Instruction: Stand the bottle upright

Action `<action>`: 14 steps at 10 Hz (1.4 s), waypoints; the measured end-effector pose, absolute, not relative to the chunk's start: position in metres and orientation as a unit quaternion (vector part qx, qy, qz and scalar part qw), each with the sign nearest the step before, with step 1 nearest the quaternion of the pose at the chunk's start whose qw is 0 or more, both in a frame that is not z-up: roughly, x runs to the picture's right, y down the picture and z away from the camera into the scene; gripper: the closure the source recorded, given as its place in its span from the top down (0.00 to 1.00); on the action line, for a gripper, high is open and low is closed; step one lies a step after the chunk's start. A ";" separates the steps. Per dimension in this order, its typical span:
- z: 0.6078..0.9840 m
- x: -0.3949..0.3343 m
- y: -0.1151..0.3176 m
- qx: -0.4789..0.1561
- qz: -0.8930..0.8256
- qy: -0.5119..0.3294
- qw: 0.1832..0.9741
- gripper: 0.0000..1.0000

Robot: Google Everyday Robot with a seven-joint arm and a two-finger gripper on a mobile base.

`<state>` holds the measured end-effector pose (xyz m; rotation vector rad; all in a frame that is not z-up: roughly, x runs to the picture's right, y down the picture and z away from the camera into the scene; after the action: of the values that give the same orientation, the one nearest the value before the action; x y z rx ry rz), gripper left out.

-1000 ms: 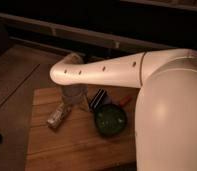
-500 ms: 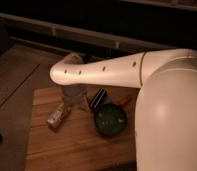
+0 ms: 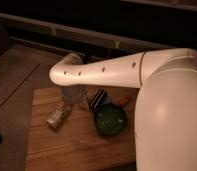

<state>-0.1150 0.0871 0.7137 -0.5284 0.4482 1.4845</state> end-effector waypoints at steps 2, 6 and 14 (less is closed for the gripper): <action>0.735 -0.138 0.049 -0.193 0.705 0.121 0.672 0.65; 0.747 -0.152 0.020 -0.171 0.741 0.061 0.646 0.65; 0.748 -0.153 0.020 -0.173 0.744 0.060 0.643 0.65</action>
<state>-0.1528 0.0203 0.7483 -0.3932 0.1375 1.6955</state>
